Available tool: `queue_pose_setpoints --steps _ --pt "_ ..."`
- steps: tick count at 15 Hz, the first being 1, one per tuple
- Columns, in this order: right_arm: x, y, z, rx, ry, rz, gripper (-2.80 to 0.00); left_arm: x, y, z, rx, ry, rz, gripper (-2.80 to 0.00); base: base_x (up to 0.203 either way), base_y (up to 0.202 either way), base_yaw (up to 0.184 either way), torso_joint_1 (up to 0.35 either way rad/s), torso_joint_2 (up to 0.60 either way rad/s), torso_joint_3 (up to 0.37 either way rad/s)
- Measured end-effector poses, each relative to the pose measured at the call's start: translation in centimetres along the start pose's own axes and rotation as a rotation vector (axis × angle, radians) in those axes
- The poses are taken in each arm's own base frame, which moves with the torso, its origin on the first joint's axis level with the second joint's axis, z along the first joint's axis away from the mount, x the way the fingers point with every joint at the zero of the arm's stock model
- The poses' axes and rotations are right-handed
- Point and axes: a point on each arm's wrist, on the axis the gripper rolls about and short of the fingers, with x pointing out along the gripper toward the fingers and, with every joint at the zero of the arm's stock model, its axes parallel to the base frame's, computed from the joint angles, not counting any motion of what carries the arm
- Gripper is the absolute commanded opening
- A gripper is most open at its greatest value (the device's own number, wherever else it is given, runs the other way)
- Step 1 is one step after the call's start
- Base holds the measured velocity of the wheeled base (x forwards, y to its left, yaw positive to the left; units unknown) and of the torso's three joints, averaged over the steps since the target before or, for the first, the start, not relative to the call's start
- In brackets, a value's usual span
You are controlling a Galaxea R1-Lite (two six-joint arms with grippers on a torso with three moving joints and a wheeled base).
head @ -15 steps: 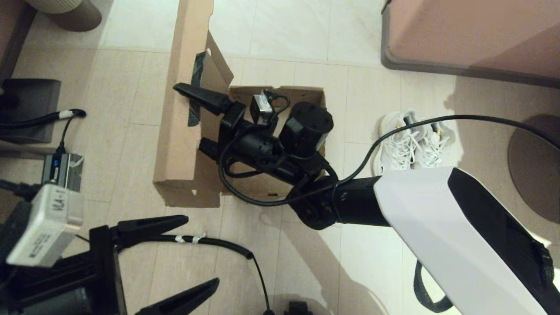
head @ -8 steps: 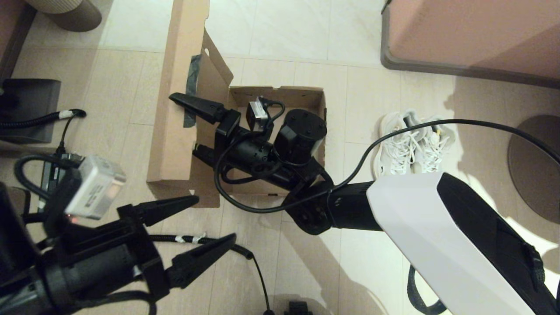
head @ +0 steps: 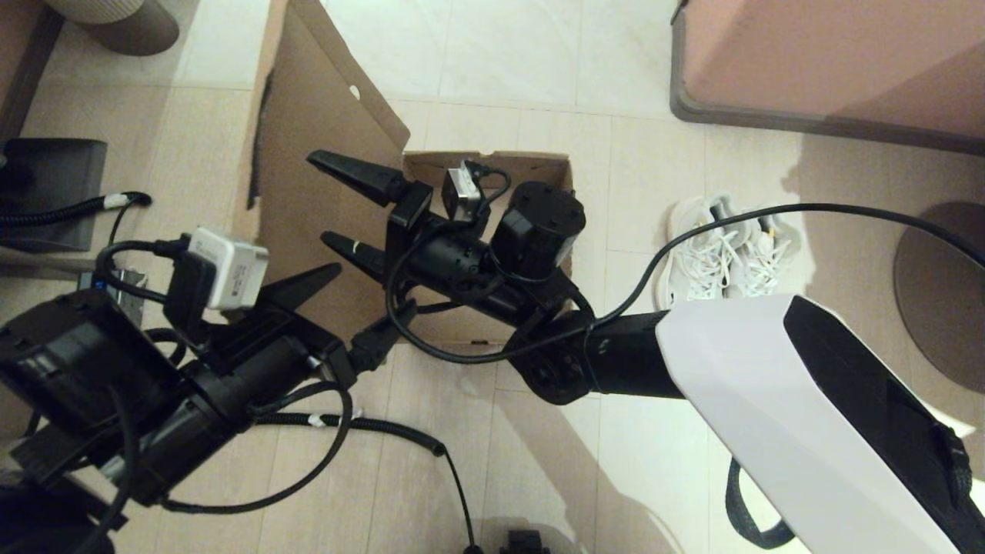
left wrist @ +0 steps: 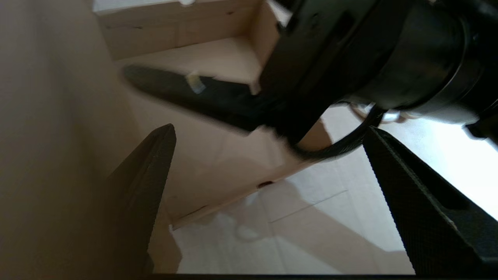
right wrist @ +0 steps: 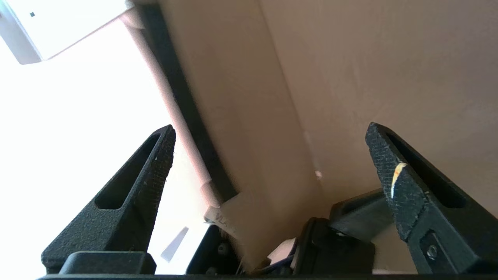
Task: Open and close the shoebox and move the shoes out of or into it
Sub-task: Open the shoe box
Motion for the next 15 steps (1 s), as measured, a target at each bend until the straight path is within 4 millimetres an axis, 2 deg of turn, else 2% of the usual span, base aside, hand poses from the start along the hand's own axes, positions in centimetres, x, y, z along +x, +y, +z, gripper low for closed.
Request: queue_pose_setpoints --steps 4,6,9,12,13,15 --pt "-1.0 0.3 1.9 -0.034 -0.037 -0.011 0.0 -1.4 2.2 0.4 0.035 -0.002 0.099 0.0 0.0 0.0 0.0 0.0 0.0 0.0" --pt "-2.2 0.3 3.4 -0.099 -0.064 -0.047 0.0 -2.0 3.4 1.0 0.047 -0.011 0.154 0.0 0.0 0.0 0.0 0.0 0.0 0.0" --pt "-5.3 0.6 6.4 -0.292 -0.117 -0.147 0.0 -2.0 5.2 3.0 0.024 -0.056 0.268 0.0 0.0 0.0 0.0 0.0 0.0 0.0" --pt "-9.6 2.6 9.1 -0.563 -0.165 -0.266 0.0 -1.8 6.4 6.0 -0.103 -0.05 0.402 0.0 0.0 0.0 0.0 0.0 0.0 0.0" --pt "-11.1 3.7 9.7 -0.647 -0.182 -0.309 -2.8 -2.0 6.5 7.2 -0.161 -0.032 0.418 0.0 0.0 0.0 0.0 0.0 0.0 0.0" --pt "-14.7 6.2 11.1 -0.8 -0.245 -0.41 -2.8 -2.6 6.7 9.8 -0.287 0.001 0.423 0.0 0.0 0.0 0.0 0.0 0.0 0.0"
